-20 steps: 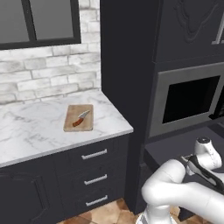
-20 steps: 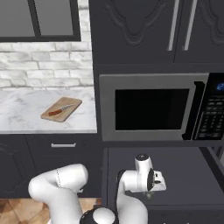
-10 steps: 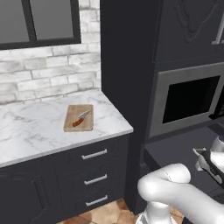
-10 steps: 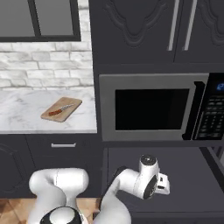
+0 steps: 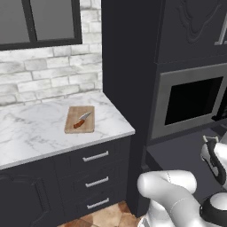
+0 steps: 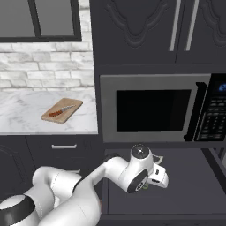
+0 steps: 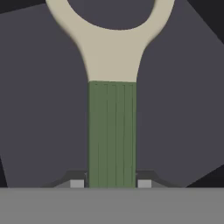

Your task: Open the drawer on the right and place the cutting tools on the cutting board.

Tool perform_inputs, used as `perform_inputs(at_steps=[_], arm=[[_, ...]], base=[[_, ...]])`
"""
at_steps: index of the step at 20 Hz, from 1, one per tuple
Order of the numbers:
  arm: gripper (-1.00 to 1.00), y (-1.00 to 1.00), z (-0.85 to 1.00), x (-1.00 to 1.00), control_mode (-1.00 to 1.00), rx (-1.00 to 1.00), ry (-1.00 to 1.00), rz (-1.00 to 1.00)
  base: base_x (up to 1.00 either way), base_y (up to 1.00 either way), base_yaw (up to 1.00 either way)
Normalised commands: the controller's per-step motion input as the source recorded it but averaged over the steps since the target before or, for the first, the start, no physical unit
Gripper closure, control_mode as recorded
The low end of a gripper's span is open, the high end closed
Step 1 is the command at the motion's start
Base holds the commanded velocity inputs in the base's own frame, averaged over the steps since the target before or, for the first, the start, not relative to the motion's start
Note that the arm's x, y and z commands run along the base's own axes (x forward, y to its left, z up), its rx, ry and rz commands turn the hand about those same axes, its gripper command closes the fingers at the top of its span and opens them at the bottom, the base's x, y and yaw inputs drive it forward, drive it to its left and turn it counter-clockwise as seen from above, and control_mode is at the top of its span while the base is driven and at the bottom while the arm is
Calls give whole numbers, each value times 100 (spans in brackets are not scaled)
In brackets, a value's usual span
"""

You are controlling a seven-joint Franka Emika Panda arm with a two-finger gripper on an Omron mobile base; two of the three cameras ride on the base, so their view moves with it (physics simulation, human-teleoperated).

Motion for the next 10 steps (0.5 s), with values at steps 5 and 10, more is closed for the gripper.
perform_inputs(at_steps=[5,10], arm=[[100,0,84,-68,-100,0,-2,-12],[100,4,94,-50,-100,0,-18,-12]], base=[[0,0,0],[0,0,0]])
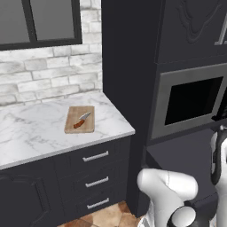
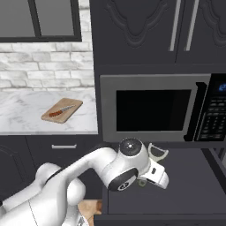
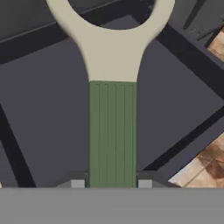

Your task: Open the drawer on the right and place the cutting tools on the cutting board.

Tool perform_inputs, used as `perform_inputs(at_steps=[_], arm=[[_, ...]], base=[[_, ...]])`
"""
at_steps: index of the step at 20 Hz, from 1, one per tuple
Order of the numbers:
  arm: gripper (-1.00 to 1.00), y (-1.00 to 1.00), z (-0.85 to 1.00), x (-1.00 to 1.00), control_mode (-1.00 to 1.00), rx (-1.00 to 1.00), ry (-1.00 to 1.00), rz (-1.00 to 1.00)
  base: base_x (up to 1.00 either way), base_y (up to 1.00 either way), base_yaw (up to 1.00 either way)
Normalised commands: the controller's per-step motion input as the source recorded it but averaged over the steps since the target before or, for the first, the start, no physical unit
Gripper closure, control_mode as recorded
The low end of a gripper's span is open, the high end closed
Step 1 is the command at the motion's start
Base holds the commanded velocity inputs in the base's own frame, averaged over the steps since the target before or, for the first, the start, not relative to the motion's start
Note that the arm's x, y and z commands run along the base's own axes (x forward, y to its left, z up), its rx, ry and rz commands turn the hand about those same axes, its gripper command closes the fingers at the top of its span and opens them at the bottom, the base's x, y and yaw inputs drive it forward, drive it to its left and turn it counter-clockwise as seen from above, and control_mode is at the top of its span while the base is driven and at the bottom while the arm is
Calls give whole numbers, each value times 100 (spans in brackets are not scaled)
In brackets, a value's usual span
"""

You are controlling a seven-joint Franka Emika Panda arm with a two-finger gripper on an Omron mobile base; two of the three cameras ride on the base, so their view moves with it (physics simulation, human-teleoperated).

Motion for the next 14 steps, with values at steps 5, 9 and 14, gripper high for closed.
perform_inputs(at_steps=[5,9,14], arm=[[100,22,88,-28,-100,-1,-27,-10],[100,44,68,-18,-100,-6,-23,-10],[100,24,17,-1,-100,-4,-5,-4]], base=[[0,0,0],[0,0,0],[0,0,0]])
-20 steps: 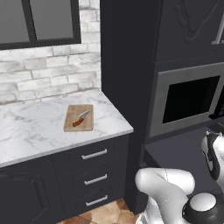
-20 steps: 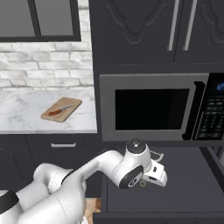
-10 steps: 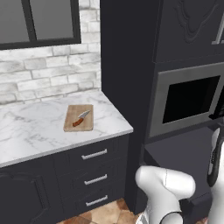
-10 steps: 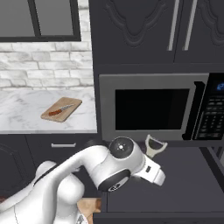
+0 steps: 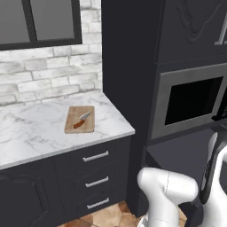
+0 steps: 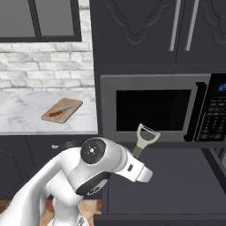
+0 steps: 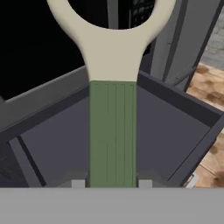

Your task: Open the drawer on the right and place the cutting tools on the cutting board.

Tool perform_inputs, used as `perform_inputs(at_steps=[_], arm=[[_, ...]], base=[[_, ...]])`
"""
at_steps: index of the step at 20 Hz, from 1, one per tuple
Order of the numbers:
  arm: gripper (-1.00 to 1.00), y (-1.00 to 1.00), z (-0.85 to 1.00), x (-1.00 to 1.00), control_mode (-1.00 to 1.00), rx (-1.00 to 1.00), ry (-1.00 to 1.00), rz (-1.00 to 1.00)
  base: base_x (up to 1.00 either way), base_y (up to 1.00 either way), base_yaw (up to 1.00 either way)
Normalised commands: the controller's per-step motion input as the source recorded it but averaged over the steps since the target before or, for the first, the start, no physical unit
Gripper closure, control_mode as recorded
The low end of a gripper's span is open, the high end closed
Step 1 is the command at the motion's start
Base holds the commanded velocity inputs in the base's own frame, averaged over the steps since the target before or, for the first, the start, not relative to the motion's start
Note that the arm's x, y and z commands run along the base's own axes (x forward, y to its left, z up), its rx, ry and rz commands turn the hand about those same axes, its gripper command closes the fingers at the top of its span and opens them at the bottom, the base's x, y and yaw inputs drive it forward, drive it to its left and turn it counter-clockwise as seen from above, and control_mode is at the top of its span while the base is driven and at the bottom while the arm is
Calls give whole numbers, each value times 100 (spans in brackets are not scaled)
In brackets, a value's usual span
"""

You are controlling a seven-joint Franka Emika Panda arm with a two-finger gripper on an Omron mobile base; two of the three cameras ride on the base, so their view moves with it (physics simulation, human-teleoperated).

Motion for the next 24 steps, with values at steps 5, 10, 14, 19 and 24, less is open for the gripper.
perform_inputs(at_steps=[5,10,14,19,24], arm=[[100,0,0,-3,-100,0,0,1],[100,14,0,-26,-100,0,-2,1],[100,45,8,-34,-100,-1,-12,0],[100,0,0,0,100,0,0,0],[100,0,0,0,100,0,0,0]], base=[[0,0,0],[0,0,0],[0,0,0],[-17,95,0],[0,100,0]])
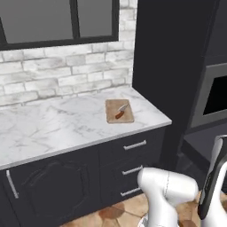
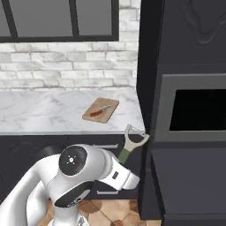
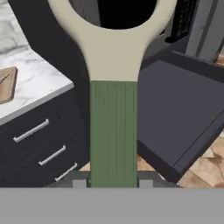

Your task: Open the drawer on the right and place the cutting tools on the cutting board.

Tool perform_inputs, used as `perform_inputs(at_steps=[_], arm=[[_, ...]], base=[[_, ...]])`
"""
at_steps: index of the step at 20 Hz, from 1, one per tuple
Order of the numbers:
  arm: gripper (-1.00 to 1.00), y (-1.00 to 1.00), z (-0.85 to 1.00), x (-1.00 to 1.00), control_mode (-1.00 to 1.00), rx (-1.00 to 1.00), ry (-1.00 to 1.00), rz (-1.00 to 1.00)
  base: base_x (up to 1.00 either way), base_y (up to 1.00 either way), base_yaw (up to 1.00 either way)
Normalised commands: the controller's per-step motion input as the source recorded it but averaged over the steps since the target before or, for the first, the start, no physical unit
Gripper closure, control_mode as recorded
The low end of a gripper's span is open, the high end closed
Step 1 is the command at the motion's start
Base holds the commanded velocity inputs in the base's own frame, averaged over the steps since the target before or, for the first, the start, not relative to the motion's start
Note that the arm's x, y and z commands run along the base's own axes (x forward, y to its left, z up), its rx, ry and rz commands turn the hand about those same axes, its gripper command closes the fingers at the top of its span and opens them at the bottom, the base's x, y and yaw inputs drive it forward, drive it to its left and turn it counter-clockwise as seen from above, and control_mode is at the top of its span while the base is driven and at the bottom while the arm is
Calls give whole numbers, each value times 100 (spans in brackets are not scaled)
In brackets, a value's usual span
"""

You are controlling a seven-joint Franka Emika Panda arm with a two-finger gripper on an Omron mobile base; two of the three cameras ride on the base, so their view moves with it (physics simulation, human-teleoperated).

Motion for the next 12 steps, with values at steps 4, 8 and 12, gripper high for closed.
perform_inputs(at_steps=[4,8,12], arm=[[100,0,0,0,100,0,0,0],[100,0,0,0,100,0,0,0],[100,0,0,0,100,0,0,0]], base=[[6,100,0],[60,82,-5],[98,35,-6]])
